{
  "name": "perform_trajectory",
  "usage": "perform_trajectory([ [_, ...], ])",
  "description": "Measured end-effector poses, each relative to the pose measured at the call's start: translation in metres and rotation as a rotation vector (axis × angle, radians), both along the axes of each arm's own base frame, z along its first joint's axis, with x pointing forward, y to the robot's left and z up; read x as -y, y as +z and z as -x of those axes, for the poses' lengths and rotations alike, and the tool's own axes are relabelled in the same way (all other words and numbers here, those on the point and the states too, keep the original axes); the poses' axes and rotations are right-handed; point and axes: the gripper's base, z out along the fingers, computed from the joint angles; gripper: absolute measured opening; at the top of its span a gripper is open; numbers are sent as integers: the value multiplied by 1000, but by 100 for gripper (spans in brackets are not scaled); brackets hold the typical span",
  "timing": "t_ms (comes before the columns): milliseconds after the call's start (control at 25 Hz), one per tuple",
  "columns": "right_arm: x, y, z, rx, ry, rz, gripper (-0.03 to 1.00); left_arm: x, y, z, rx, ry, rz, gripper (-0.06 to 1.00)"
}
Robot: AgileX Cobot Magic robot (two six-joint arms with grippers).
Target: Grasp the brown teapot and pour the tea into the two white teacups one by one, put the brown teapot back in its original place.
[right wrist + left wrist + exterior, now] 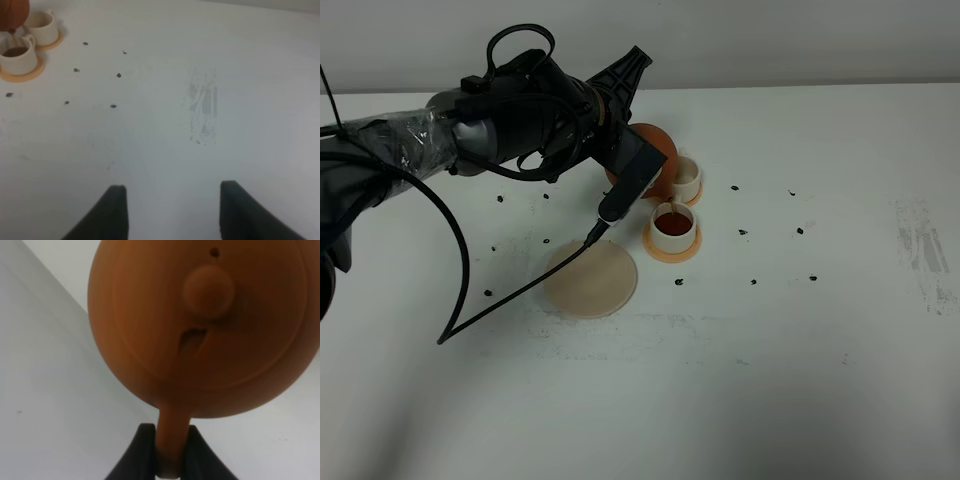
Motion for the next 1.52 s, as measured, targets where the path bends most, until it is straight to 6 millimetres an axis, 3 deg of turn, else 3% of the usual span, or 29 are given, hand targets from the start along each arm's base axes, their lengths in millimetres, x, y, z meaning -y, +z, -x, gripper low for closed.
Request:
perform_trajectory([
  [720, 0, 0, 0, 0, 0, 0, 41, 3, 0, 1, 12, -20, -14, 9],
  [1320, 0, 0, 0, 0, 0, 0, 41, -13, 1, 5, -138, 196, 71, 9],
  [1520, 0, 0, 0, 0, 0, 0, 41, -17, 12, 9, -174, 254, 124, 9],
])
